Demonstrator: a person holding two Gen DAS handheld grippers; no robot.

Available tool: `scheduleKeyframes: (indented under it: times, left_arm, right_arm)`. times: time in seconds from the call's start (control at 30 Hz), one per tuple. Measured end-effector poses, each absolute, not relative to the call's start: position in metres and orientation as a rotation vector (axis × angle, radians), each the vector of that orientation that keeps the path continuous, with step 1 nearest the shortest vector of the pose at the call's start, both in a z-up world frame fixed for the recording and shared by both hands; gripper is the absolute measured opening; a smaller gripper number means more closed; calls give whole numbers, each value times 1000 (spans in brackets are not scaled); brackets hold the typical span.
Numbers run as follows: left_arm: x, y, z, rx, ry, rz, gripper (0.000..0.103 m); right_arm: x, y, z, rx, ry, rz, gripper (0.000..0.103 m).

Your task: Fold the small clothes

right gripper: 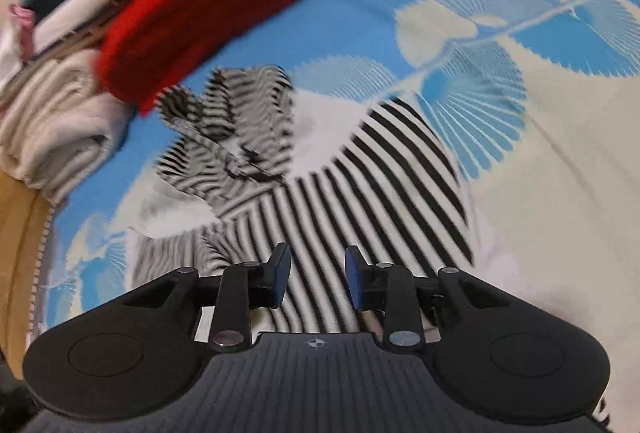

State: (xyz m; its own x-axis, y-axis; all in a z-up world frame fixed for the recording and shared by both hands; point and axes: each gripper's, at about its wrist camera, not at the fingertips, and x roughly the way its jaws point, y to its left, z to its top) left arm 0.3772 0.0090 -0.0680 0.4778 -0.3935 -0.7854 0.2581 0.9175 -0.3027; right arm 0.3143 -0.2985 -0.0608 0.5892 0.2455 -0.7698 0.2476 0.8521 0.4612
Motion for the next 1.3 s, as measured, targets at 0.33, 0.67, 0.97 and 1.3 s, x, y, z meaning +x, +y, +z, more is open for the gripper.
scheduleKeyframes:
  times: [0.33,0.67,0.97,1.3]
  left_arm:
    - [374,-17,-95,39,1055,-354,14]
    - [378,146,-75,-587,992,231,12]
    - [392,157,-91,-721,1070,139,31]
    - [392,139,-95,-619,1111,110,6]
  right_arm:
    - [324,-303,-82,596,1094,13,33]
    - [327,-301,-94,607,1126,-33,33]
    - [333,-292,-100,595,1128,-78,33]
    - [338,-286,-103,598,1147,-63,33]
